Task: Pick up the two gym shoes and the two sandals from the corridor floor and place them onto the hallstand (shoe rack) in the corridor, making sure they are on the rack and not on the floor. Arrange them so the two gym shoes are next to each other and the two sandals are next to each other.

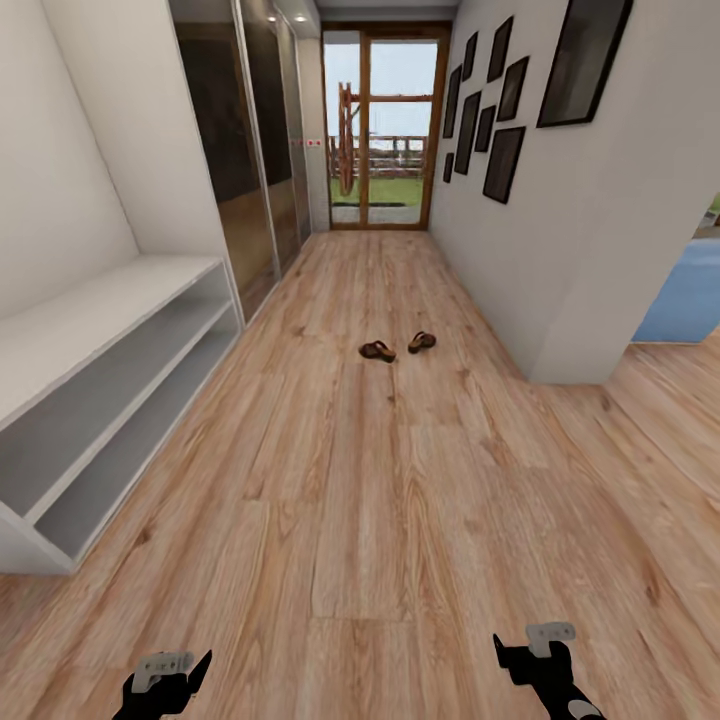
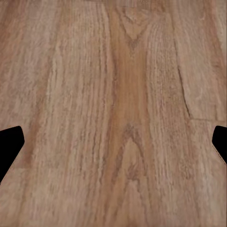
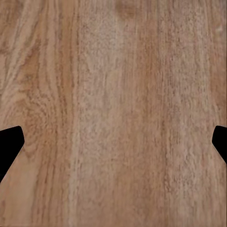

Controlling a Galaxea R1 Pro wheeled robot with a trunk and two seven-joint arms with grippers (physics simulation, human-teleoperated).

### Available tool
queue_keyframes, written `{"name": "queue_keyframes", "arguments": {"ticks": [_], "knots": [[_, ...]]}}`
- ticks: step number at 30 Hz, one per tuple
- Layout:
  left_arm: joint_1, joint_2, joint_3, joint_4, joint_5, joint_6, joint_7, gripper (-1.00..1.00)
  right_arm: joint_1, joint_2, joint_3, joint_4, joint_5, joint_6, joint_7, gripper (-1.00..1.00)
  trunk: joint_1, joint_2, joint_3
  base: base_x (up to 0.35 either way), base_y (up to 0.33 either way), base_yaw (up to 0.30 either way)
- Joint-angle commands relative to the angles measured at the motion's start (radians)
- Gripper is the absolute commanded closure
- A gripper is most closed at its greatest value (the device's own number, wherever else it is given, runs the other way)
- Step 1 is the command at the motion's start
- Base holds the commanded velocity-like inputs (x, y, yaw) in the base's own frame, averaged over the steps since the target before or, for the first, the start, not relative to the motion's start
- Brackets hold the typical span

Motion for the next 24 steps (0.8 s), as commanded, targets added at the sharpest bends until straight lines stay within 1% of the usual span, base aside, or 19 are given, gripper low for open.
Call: {"name": "queue_keyframes", "arguments": {"ticks": [1, 11, 16, 24], "knots": [[-0.001, 0.000, 0.003, 0.001, 0.009, 0.001, -0.010, -1.00, -0.001, 0.000, -0.009, 0.001, 0.009, -0.003, 0.001, -1.00, 0.000, 0.000, -0.001, 0.336, -0.076, 0.107], [0.000, 0.000, 0.004, 0.001, 0.009, 0.001, -0.010, -1.00, -0.001, 0.000, -0.009, 0.001, 0.009, -0.003, 0.001, -1.00, 0.000, 0.000, -0.001, 0.336, -0.078, 0.217], [0.000, 0.000, 0.003, 0.001, 0.009, 0.001, -0.010, -1.00, -0.001, 0.000, -0.009, 0.001, 0.009, -0.003, 0.001, -1.00, 0.000, 0.000, -0.001, 0.336, -0.081, 0.073], [0.000, 0.000, 0.005, 0.001, 0.009, 0.001, -0.010, -1.00, 0.000, 0.000, -0.009, 0.001, 0.009, -0.003, 0.001, -1.00, 0.000, 0.000, -0.001, 0.336, -0.082, 0.017]]}}
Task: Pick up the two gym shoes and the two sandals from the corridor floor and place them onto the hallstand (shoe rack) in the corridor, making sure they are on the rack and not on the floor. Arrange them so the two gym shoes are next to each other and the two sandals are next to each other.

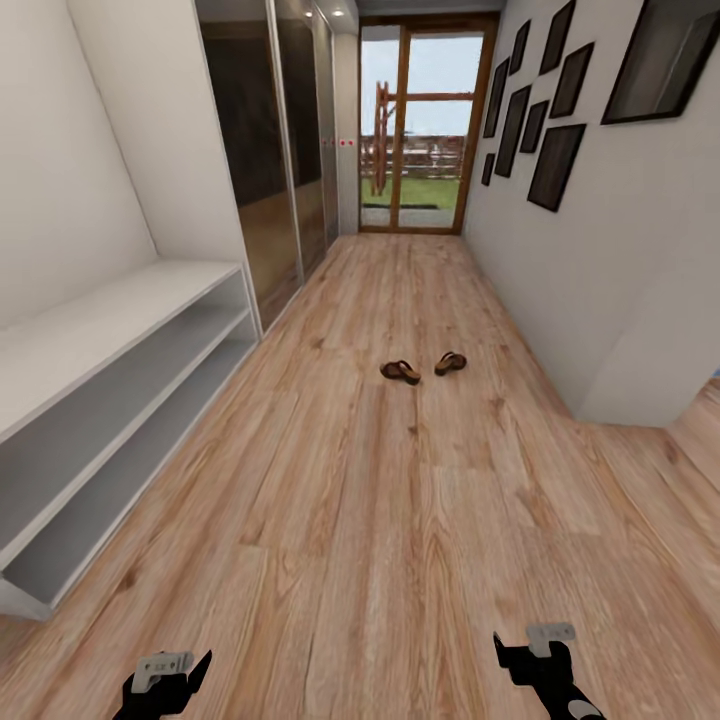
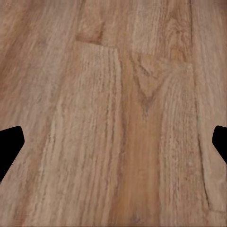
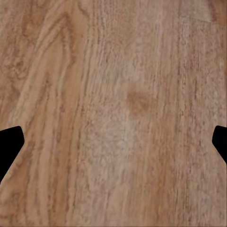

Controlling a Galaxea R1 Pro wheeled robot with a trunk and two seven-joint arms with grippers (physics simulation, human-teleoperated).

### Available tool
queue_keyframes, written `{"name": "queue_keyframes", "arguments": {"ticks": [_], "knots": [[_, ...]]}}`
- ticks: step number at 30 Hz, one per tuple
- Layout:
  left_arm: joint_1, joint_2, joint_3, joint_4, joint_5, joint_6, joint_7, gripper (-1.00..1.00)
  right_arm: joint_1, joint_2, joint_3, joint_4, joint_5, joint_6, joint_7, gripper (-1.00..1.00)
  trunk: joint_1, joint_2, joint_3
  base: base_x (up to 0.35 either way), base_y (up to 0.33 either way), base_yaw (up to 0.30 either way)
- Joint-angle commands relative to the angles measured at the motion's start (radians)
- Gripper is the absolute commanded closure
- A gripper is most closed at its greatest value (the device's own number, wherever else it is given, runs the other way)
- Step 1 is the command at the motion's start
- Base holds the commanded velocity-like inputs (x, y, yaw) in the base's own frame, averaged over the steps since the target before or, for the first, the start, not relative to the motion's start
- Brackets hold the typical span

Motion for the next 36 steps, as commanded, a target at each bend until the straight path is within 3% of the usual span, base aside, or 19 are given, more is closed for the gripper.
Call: {"name": "queue_keyframes", "arguments": {"ticks": [1, 17, 28, 36], "knots": [[-0.001, 0.000, 0.003, 0.001, 0.009, 0.001, -0.010, -1.00, -0.001, -0.001, -0.009, 0.001, 0.009, -0.003, 0.001, -1.00, 0.000, 0.000, -0.001, 0.336, -0.082, 0.002], [-0.001, 0.000, 0.002, 0.001, 0.009, 0.001, -0.010, -1.00, -0.001, -0.001, -0.009, 0.001, 0.009, -0.003, 0.001, -1.00, 0.000, 0.000, -0.001, 0.335, -0.097, 0.006], [-0.001, 0.000, 0.002, 0.001, 0.009, 0.001, -0.011, -1.00, -0.001, -0.001, -0.009, 0.001, 0.008, -0.004, 0.001, -1.00, 0.000, 0.000, -0.001, 0.317, -0.136, 0.237], [-0.001, 0.000, 0.002, 0.001, 0.009, 0.001, -0.011, -1.00, -0.001, -0.003, -0.009, 0.001, 0.009, -0.005, 0.001, -1.00, 0.000, 0.000, -0.001, 0.301, -0.163, 0.056]]}}
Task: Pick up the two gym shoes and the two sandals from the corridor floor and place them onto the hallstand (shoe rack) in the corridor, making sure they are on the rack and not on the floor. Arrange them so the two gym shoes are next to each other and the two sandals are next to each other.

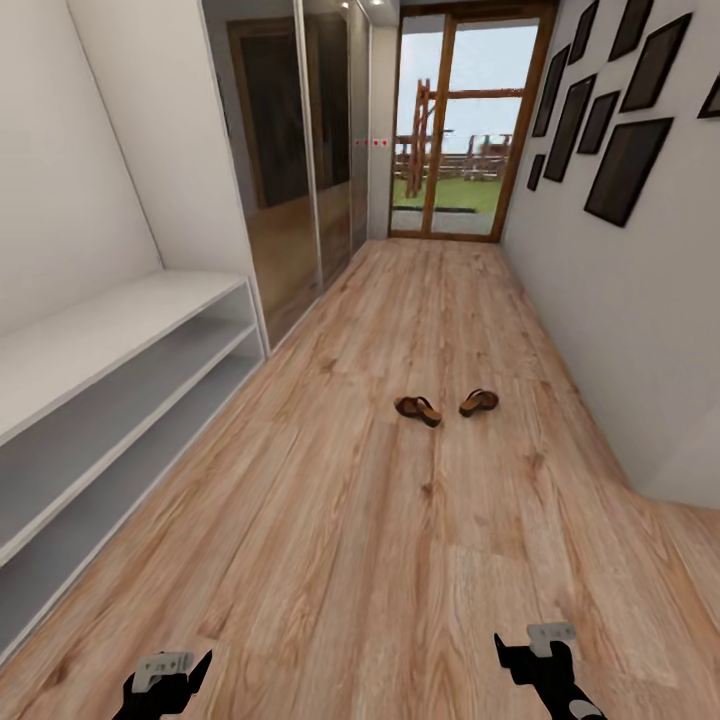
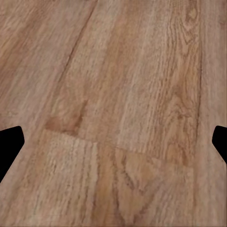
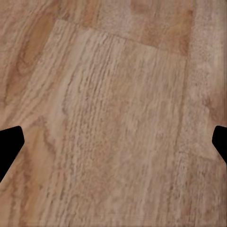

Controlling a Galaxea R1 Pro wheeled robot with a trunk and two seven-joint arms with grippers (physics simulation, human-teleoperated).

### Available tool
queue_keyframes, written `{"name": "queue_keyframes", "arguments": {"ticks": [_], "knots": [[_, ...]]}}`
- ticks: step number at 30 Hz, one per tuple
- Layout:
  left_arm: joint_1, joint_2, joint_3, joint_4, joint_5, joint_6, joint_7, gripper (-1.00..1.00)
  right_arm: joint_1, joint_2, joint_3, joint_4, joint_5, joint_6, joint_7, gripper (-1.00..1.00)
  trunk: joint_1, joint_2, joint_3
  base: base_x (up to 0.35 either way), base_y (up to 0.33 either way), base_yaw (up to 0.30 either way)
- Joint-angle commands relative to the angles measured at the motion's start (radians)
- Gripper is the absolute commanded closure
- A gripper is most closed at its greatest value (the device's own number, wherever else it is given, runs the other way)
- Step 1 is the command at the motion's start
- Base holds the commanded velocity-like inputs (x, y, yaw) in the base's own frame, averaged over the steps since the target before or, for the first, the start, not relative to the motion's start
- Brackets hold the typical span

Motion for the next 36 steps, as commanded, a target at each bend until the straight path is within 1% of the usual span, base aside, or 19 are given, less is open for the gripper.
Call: {"name": "queue_keyframes", "arguments": {"ticks": [1, 13, 20, 32, 36], "knots": [[-0.001, 0.000, 0.004, 0.001, 0.009, 0.001, -0.010, -1.00, -0.001, 0.000, -0.009, 0.001, 0.010, -0.003, 0.001, -1.00, 0.000, 0.000, -0.001, 0.297, -0.165, 0.013], [0.000, 0.000, 0.004, 0.001, 0.009, 0.001, -0.011, -1.00, -0.001, -0.003, -0.009, 0.001, 0.011, -0.003, 0.002, -1.00, 0.000, 0.000, -0.001, 0.294, -0.166, 0.002], [0.000, 0.000, 0.004, 0.001, 0.009, 0.001, -0.011, -1.00, 0.000, 0.002, -0.009, 0.000, 0.009, -0.003, 0.001, -1.00, 0.000, 0.000, -0.001, 0.287, -0.166, 0.003], [-0.001, 0.000, 0.004, 0.001, 0.009, 0.001, -0.010, -1.00, -0.001, 0.003, -0.009, 0.000, 0.008, -0.003, 0.001, -1.00, 0.000, 0.000, -0.002, 0.281, -0.168, 0.226], [-0.001, 0.000, 0.004, 0.001, 0.009, 0.001, -0.010, -1.00, 0.000, 0.003, -0.009, 0.000, 0.008, -0.003, 0.001, -1.00, 0.000, 0.000, -0.004, 0.280, -0.168, 0.093]]}}
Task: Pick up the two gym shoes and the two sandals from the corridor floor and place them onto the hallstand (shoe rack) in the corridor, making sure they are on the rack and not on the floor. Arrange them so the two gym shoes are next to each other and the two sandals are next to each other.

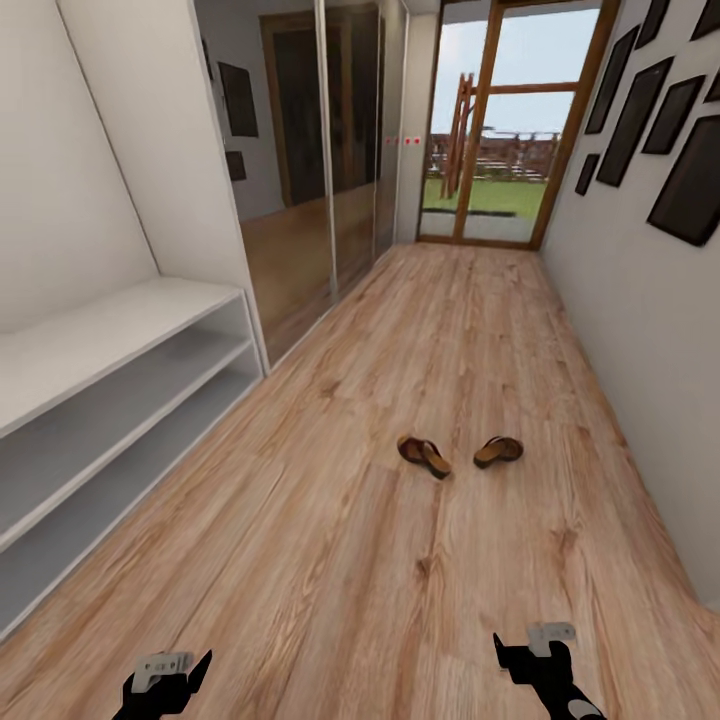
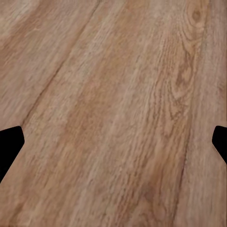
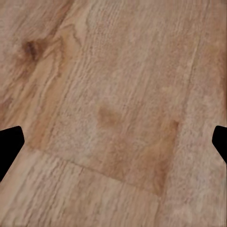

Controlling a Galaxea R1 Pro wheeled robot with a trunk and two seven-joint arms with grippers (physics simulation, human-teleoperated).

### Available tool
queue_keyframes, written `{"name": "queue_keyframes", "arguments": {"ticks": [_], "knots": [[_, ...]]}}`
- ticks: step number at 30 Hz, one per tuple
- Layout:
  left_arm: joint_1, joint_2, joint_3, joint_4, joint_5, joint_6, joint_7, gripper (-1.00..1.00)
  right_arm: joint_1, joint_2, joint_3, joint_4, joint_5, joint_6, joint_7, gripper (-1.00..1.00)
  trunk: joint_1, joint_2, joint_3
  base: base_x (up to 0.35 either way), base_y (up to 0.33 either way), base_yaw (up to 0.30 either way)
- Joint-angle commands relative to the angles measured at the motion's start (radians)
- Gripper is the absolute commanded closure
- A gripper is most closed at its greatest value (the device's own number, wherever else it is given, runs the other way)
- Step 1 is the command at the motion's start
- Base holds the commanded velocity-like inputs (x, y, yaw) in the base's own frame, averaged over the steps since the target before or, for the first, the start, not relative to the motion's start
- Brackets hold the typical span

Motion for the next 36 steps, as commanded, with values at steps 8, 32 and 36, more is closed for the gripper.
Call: {"name": "queue_keyframes", "arguments": {"ticks": [8, 32, 36], "knots": [[0.000, 0.000, 0.004, 0.001, 0.010, 0.000, -0.010, -1.00, 0.000, 0.000, -0.009, 0.001, 0.010, -0.003, 0.001, -1.00, 0.000, 0.000, -0.001, 0.280, -0.168, 0.011], [-0.061, -0.012, -0.001, -0.047, 0.002, 0.024, 0.129, -1.00, -0.002, 0.017, -0.007, -0.259, 0.014, 0.025, 0.008, -1.00, 0.000, 0.000, -0.001, 0.280, -0.183, 0.000], [-0.097, -0.016, -0.004, -0.058, -0.004, 0.027, 0.179, -1.00, -0.002, 0.037, -0.006, -0.337, 0.014, 0.078, 0.010, -1.00, 0.000, 0.000, -0.001, 0.281, -0.200, 0.000]]}}
